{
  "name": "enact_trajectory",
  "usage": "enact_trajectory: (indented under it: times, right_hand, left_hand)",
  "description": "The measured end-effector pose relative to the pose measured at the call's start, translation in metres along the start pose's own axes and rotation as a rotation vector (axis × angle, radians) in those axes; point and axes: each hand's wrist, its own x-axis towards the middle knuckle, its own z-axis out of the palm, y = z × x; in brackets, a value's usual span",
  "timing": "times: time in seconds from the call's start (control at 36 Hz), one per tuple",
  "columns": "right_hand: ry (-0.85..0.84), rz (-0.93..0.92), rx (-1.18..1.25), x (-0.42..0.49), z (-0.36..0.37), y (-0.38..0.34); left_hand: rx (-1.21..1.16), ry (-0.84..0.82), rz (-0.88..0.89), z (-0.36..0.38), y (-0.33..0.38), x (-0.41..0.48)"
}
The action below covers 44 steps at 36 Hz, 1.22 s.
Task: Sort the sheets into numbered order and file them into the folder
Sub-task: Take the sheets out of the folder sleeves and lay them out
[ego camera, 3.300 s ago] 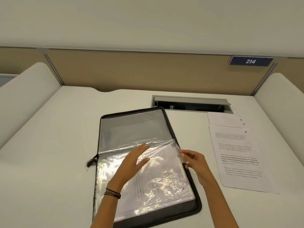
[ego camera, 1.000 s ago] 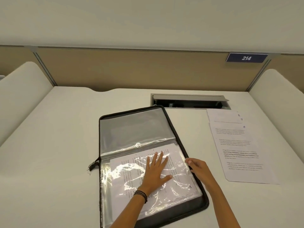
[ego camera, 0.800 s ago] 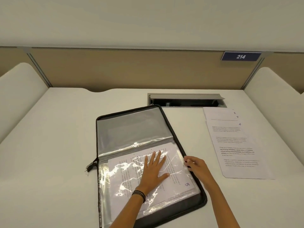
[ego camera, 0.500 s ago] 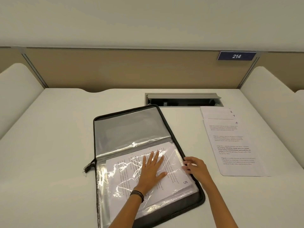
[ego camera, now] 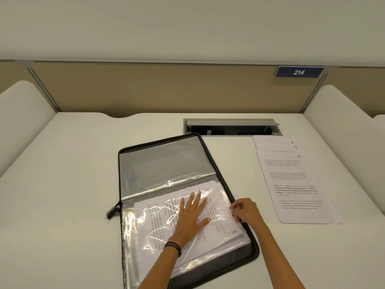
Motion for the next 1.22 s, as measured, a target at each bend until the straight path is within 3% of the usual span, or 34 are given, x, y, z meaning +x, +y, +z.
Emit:
enact_trajectory:
  times: [0.44, 0.92, 1.22]
  right_hand:
    - [-0.095, -0.026, -0.132, 0.011, 0.0, -0.001]
    - [0.024, -0.041, -0.266, 0.014, 0.004, 0.001]
    - [0.081, -0.02, -0.149, 0.018, -0.016, 0.011]
  left_hand:
    - [-0.025, -0.049, -0.037, -0.005, 0.002, 0.0]
    - [0.073, -0.012, -0.037, -0.001, 0.002, -0.003]
    - [0.098, -0.005, -0.032, -0.006, 0.006, -0.003]
